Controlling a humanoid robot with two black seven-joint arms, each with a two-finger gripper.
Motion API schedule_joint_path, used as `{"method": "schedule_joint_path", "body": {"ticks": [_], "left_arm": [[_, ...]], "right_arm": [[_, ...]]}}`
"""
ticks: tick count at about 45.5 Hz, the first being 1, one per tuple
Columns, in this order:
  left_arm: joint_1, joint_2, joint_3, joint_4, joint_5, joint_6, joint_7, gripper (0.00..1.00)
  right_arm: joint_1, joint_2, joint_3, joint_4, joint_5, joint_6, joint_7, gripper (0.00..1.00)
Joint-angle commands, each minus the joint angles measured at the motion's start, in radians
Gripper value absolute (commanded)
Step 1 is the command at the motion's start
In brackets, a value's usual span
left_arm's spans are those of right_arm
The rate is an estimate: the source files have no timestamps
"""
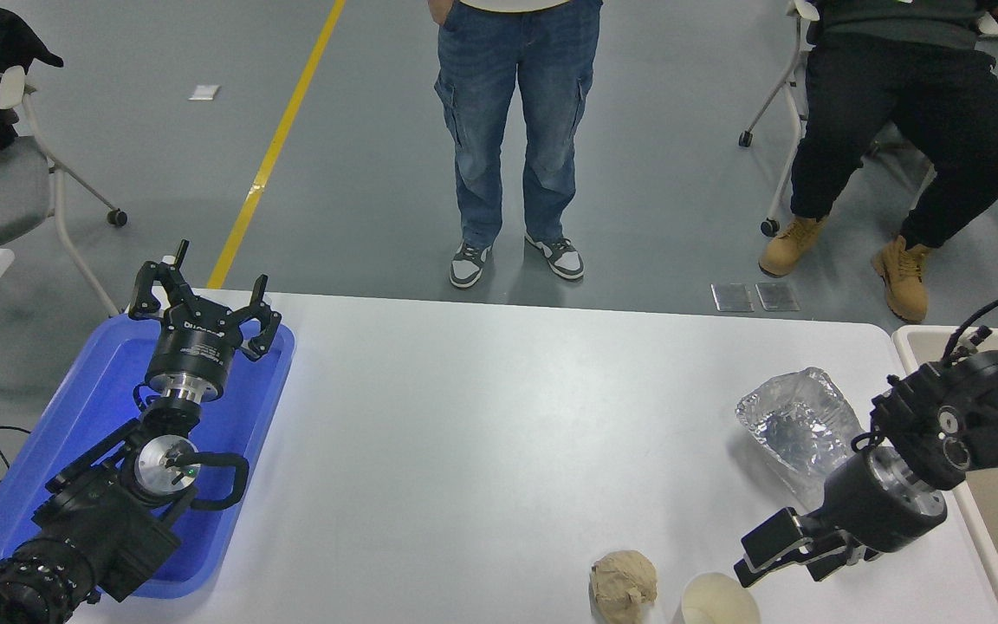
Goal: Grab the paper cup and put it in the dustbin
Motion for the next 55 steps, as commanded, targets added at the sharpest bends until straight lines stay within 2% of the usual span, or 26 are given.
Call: {"method": "schedule_joint_path", "body": {"ticks": [1, 21, 26, 31, 34, 36, 41, 42, 55], "left_arm": [[-0.001, 0.0, 0.0, 0.0, 0.0, -0.001, -0.001, 1.0], [-0.001, 0.0, 0.0, 0.0, 0.0, 0.0, -0.001, 1.0], [0.001, 0.0, 0.0, 0.0, 0.0, -0.001, 0.0, 1.0], [0.001, 0.0, 0.0, 0.0, 0.0, 0.0, 0.0, 1.0], [0.001, 0.0, 0.0, 0.0, 0.0, 0.0, -0.001, 1.0], [0.001, 0.0, 0.0, 0.0, 0.0, 0.0, -0.001, 1.0], [-0.001, 0.0, 0.0, 0.0, 0.0, 0.0, -0.001, 1.0], [0.001, 0.0, 0.0, 0.0, 0.0, 0.0, -0.001, 1.0], [0.001, 0.0, 0.0, 0.0, 0.0, 0.0, -0.001, 1.0]], "right_arm": [[-0.093, 0.009, 0.026, -0.028, -0.002, -0.059, 0.0, 1.0], [-0.236, 0.017, 0.026, -0.085, -0.002, -0.252, 0.005, 1.0], [-0.254, 0.02, 0.026, -0.086, -0.011, -0.289, 0.006, 0.96], [-0.261, 0.018, 0.026, -0.086, -0.067, -0.314, 0.009, 0.83], [-0.259, 0.015, 0.023, -0.086, -0.07, -0.322, 0.009, 0.68], [-0.251, 0.012, 0.017, -0.085, -0.08, -0.322, 0.009, 0.53], [-0.23, 0.011, -0.004, -0.083, -0.111, -0.32, 0.009, 0.03], [-0.224, 0.011, -0.009, -0.083, -0.123, -0.32, 0.009, 0.0], [-0.181, 0.008, -0.026, -0.083, -0.15, -0.315, 0.008, 0.0]]}}
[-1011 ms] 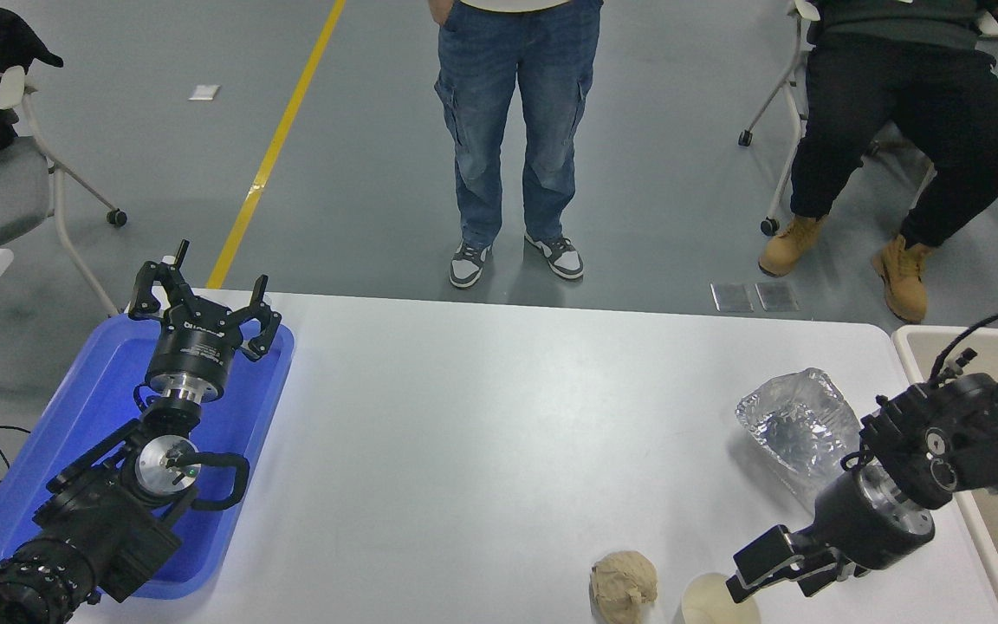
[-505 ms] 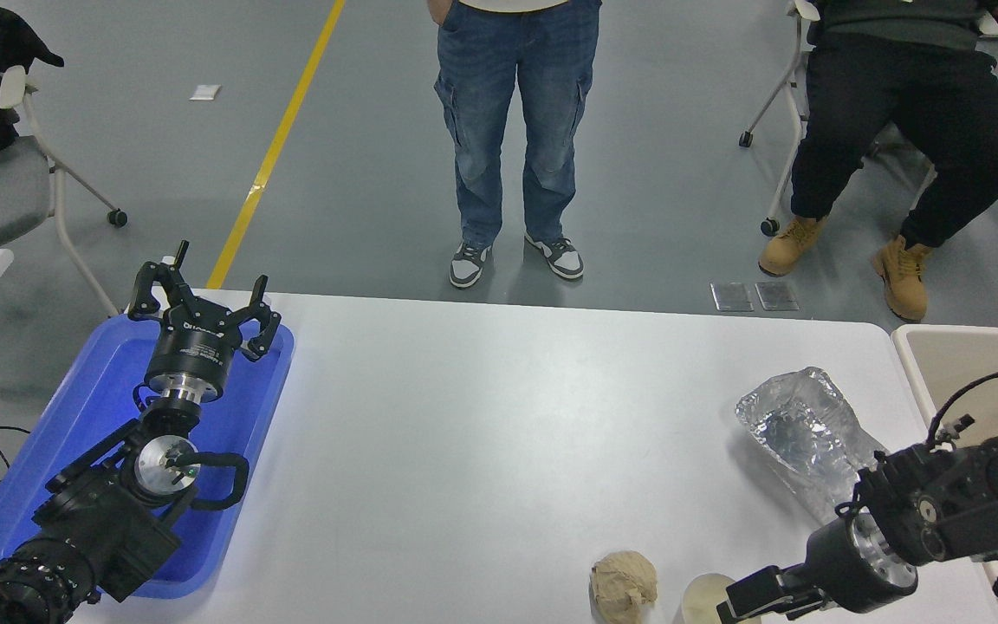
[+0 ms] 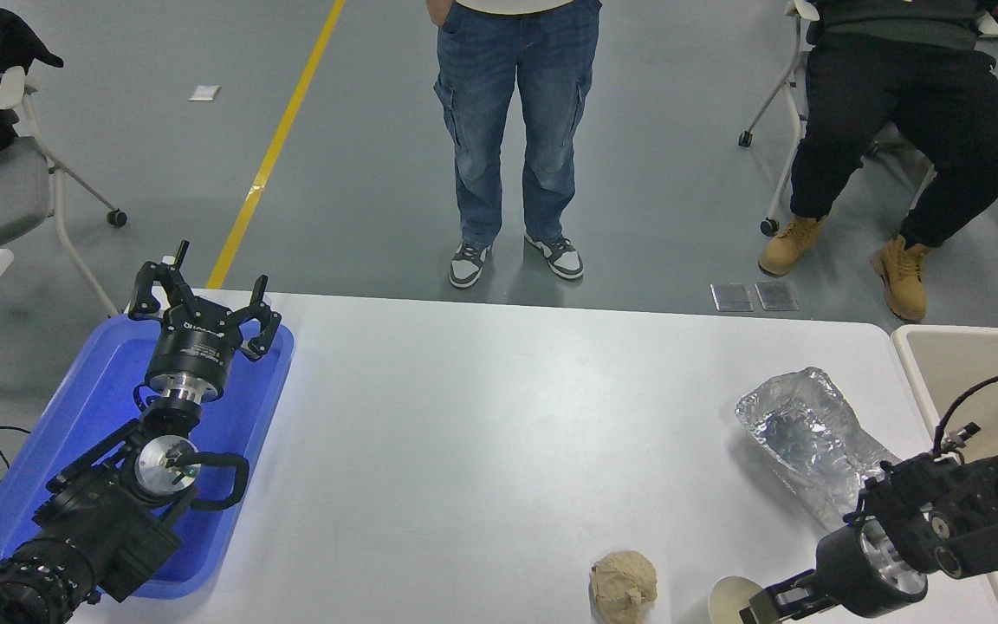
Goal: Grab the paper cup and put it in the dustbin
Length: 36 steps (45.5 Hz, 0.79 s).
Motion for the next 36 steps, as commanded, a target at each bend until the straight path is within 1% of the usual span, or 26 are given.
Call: {"method": "schedule_joint_path", "body": {"ticks": [1, 11, 16, 23, 36], "left_arm": [[-0.001, 0.0, 0.0, 0.0, 0.0, 0.0, 0.001, 1.0], [-0.001, 0.0, 0.0, 0.0, 0.0, 0.0, 0.001, 1.0], [0.001, 0.0, 0.0, 0.0, 0.0, 0.0, 0.001, 1.0], [0.001, 0.0, 0.0, 0.0, 0.0, 0.0, -0.001, 1.0], [0.001, 0.0, 0.0, 0.0, -0.001, 0.0, 0.001, 1.0]], "right_arm": [[0.03, -0.003, -0.019, 0.0, -0.023, -0.002, 0.0, 0.0], [0.05, -0.012, -0.025, 0.004, -0.02, 0.003, 0.002, 0.0], [0.09, -0.047, -0.027, 0.011, -0.025, 0.009, 0.017, 0.0], [0.185, -0.106, -0.027, 0.027, -0.026, 0.064, 0.037, 0.0], [0.418, -0.178, -0.009, 0.072, -0.02, 0.182, 0.039, 0.0]]}}
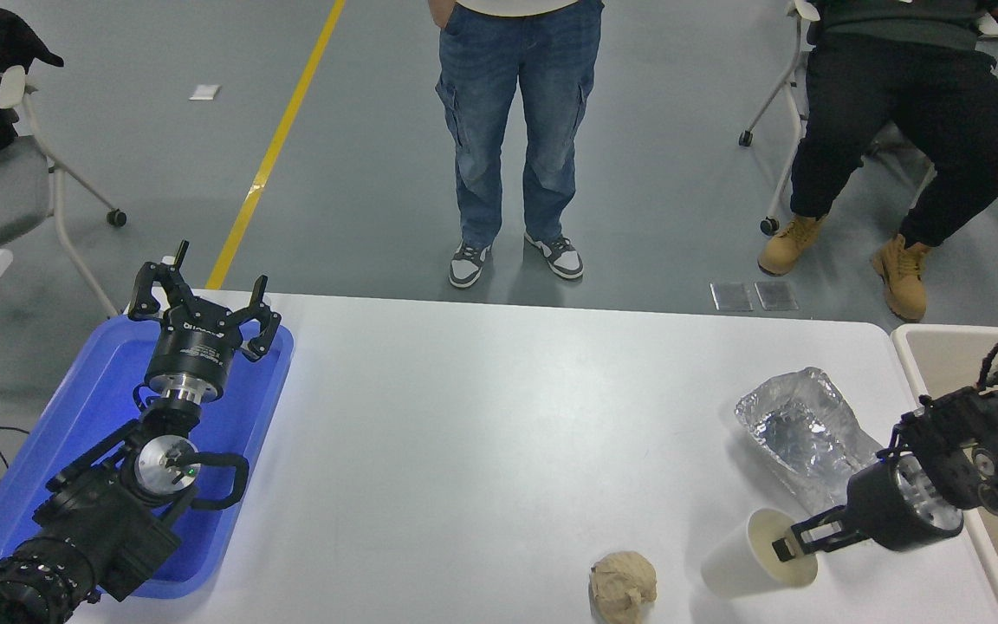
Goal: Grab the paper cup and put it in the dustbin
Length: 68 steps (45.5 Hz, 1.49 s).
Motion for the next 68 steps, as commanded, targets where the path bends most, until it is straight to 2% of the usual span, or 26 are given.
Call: {"method": "schedule_joint_path", "body": {"ticks": [1, 25, 46, 54, 68], "left_arm": [[0.001, 0.0, 0.0, 0.0, -0.001, 0.0, 0.001, 1.0], [0.001, 0.0, 0.0, 0.0, 0.0, 0.0, 0.0, 1.0], [0.001, 0.0, 0.0, 0.0, 0.0, 0.0, 0.0, 1.0], [0.001, 0.0, 0.0, 0.0, 0.0, 0.0, 0.001, 1.0], [0.001, 0.0, 0.0, 0.0, 0.0, 0.0, 0.0, 1.0]], "right_arm": [[0.193, -0.063, 0.016, 0.026, 0.008, 0.105, 0.006, 0.0], [0.557, -0.189, 0.044, 0.024, 0.014, 0.389, 0.006, 0.0], [0.581, -0.204, 0.044, -0.011, 0.023, 0.394, 0.004, 0.0], [0.41, -0.22, 0.055, -0.257, 0.205, 0.353, -0.002, 0.0], [-0.103, -0.22, 0.226, -0.817, 0.512, 0.305, -0.008, 0.0]]}}
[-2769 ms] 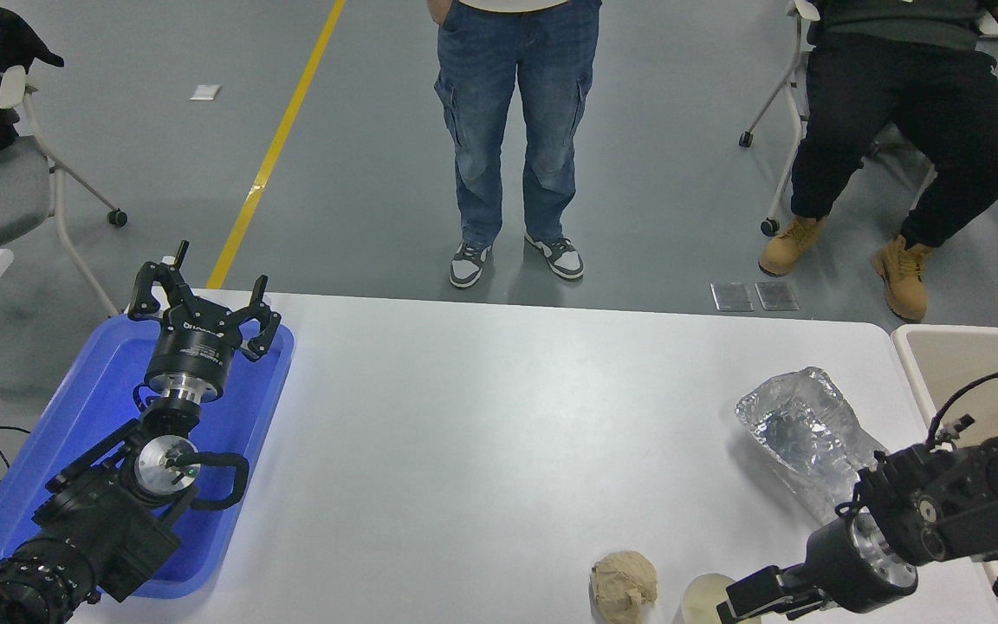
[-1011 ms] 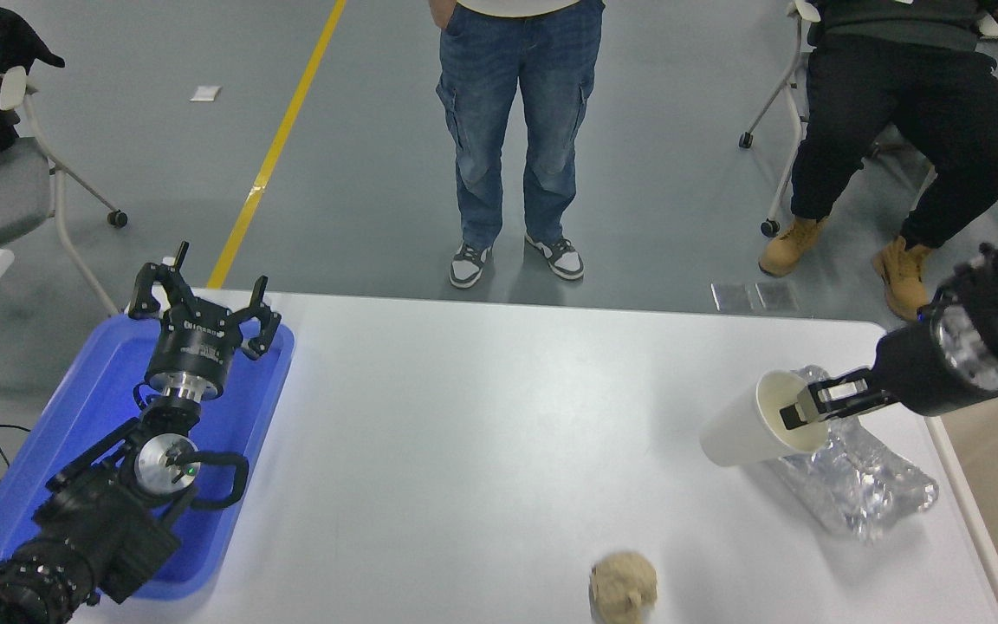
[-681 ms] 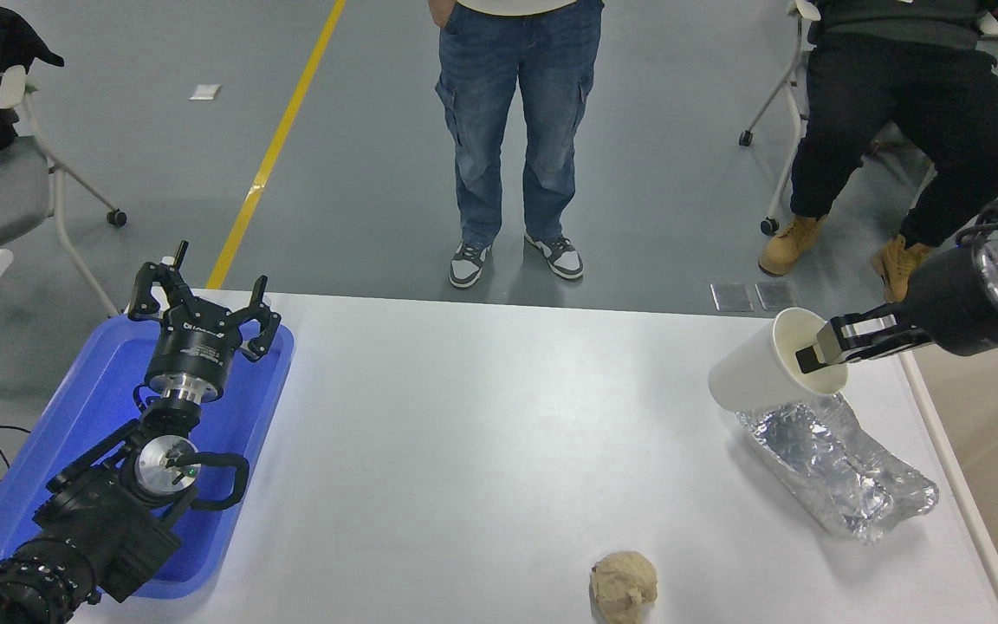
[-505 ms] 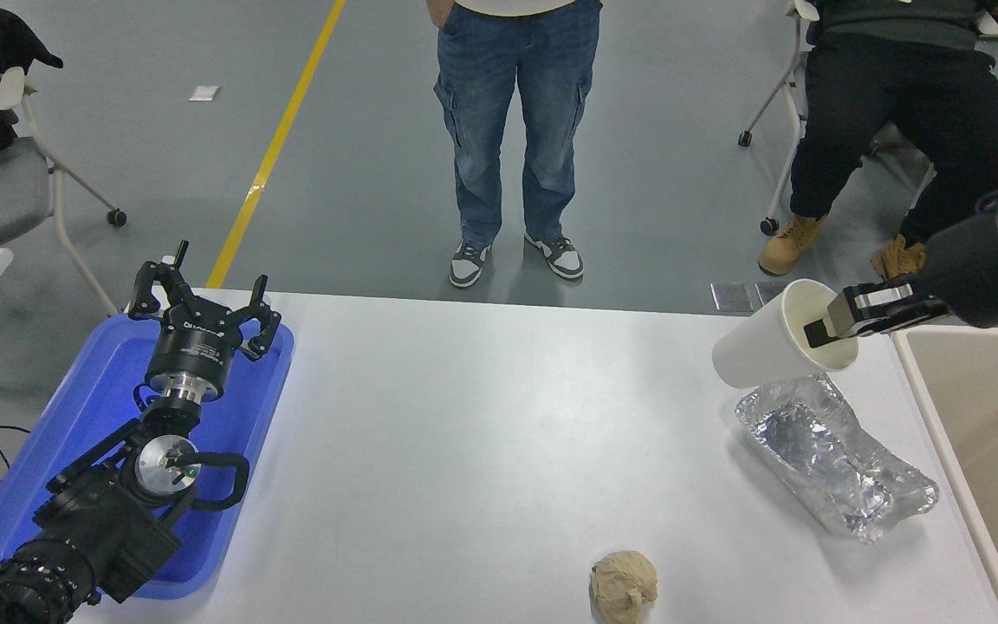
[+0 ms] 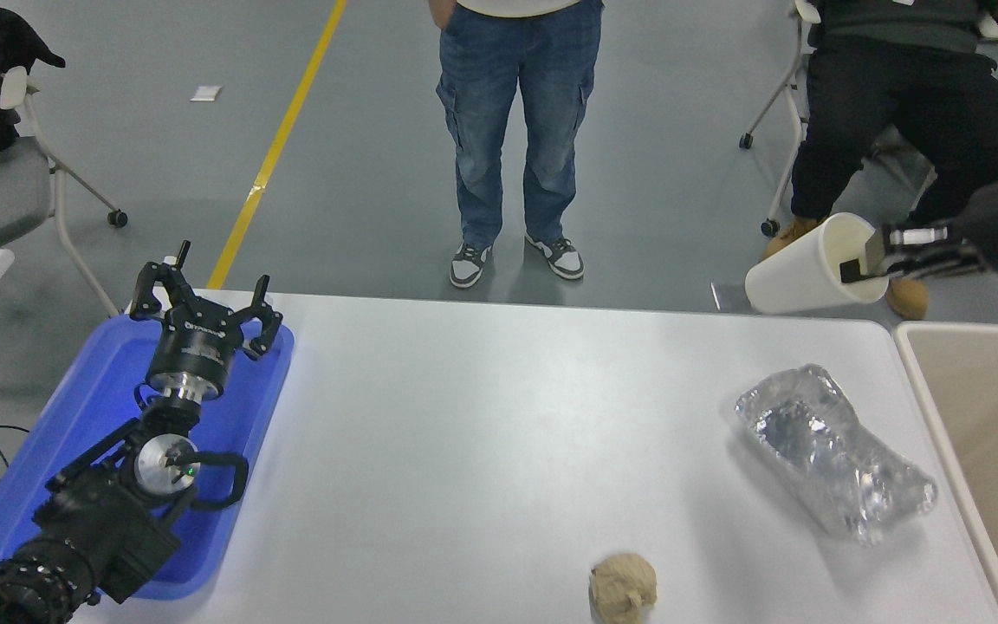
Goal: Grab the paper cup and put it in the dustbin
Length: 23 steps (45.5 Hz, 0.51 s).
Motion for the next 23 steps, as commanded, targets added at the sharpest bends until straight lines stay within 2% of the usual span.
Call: {"method": "schedule_joint_path", "body": {"ticks": [1, 10, 23], "left_arm": [[0.0, 0.0, 0.0, 0.0, -0.001, 0.0, 0.001, 1.0], [-0.001, 0.0, 0.0, 0.0, 0.0, 0.0, -0.001, 1.0], [-0.001, 0.0, 0.0, 0.0, 0.0, 0.0, 0.001, 1.0]], "right_arm": [[-0.355, -0.003, 0.126, -0.4, 0.235, -0.032, -0.005, 0.0], [-0.542, -0.003, 0.189, -0.635, 0.316, -0.076, -0.022, 0.0], [-0.845, 0.021, 0.304, -0.821, 0.401, -0.219, -0.12, 0.0]]}}
